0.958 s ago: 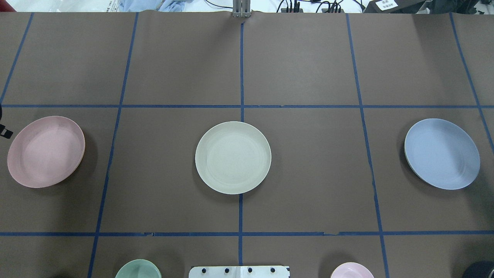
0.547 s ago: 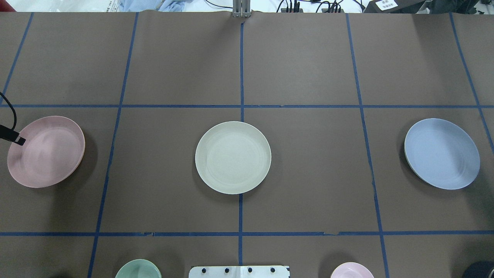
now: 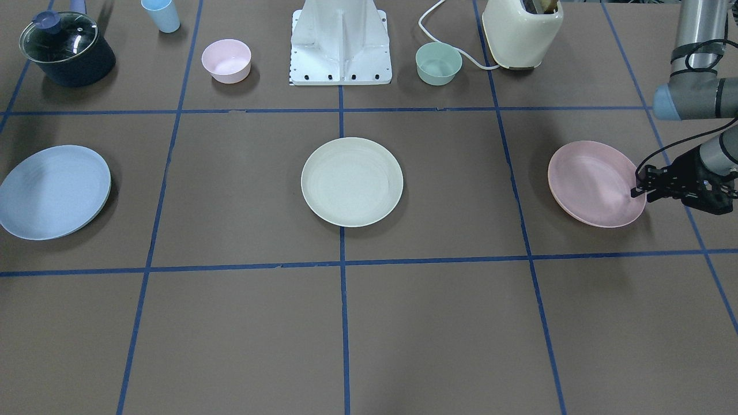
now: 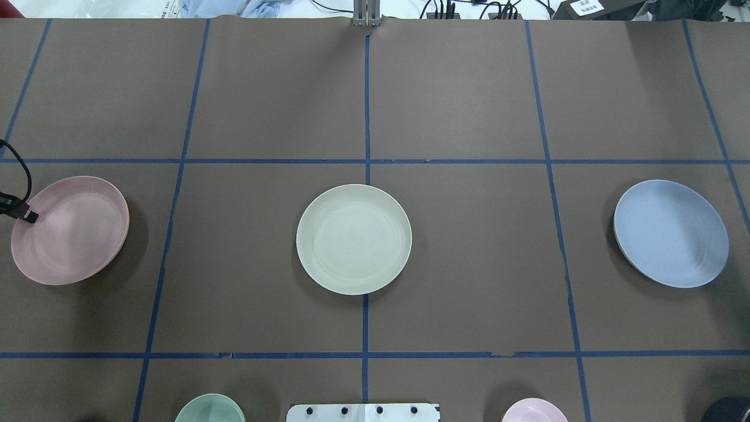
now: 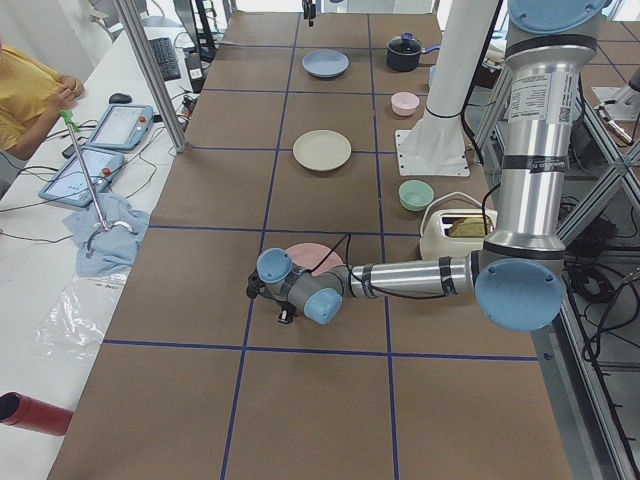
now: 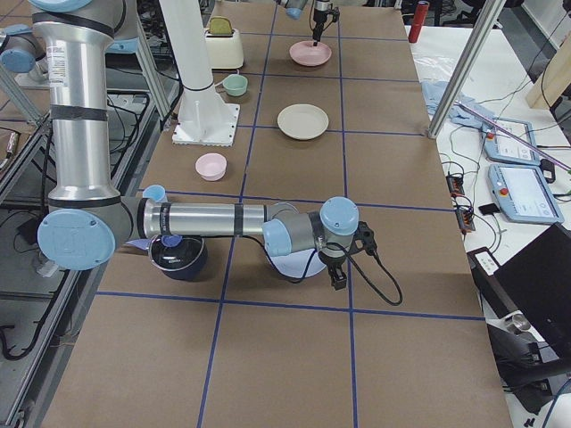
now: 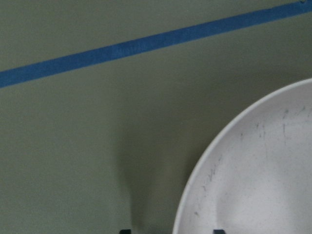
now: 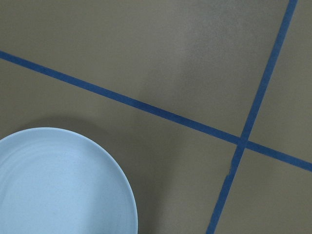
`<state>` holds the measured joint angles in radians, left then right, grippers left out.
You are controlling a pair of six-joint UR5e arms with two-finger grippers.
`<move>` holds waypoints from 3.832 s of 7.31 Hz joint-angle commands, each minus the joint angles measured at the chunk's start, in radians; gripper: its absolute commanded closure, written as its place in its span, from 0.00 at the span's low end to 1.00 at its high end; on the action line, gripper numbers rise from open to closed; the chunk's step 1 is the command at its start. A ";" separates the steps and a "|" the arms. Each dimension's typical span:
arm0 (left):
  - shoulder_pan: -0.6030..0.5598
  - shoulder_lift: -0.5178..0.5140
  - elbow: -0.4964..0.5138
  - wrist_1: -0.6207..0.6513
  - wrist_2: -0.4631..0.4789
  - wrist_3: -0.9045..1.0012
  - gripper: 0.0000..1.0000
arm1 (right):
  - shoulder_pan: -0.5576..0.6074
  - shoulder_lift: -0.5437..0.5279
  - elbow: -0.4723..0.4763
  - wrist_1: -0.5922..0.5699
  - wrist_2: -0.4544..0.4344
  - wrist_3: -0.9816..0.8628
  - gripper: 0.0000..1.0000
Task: Stack three plates with pink and blue
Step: 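Reach the left gripper down and grasp the rim of the pink plate, then set the pink plate on the cream plate while the right gripper reaches the blue plate, then grasp the light blue plate rim with the right gripper, drag toward pink plate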
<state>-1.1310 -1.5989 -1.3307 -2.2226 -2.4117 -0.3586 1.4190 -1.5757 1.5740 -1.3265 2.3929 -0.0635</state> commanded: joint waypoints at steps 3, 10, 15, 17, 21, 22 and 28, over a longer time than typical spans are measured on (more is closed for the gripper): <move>-0.003 -0.059 -0.113 0.014 -0.202 -0.202 1.00 | 0.000 0.013 0.004 0.001 0.000 0.002 0.00; 0.377 -0.372 -0.343 0.008 -0.006 -0.990 1.00 | -0.025 0.013 0.008 0.006 0.003 0.046 0.00; 0.502 -0.415 -0.338 0.001 0.167 -1.005 0.00 | -0.051 0.016 0.006 0.006 0.005 0.080 0.00; 0.456 -0.415 -0.369 0.001 0.167 -1.002 0.00 | -0.115 0.014 0.005 0.009 0.048 0.274 0.00; 0.409 -0.412 -0.410 0.004 0.160 -1.002 0.00 | -0.195 0.006 -0.124 0.135 0.005 0.290 0.00; 0.409 -0.412 -0.413 0.004 0.158 -1.005 0.00 | -0.210 0.006 -0.225 0.271 0.006 0.292 0.01; 0.409 -0.409 -0.441 0.006 0.158 -1.011 0.00 | -0.233 0.031 -0.204 0.336 0.023 0.425 1.00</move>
<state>-0.7227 -2.0083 -1.7709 -2.2173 -2.2535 -1.3692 1.1858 -1.5433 1.3451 -0.9903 2.4104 0.3609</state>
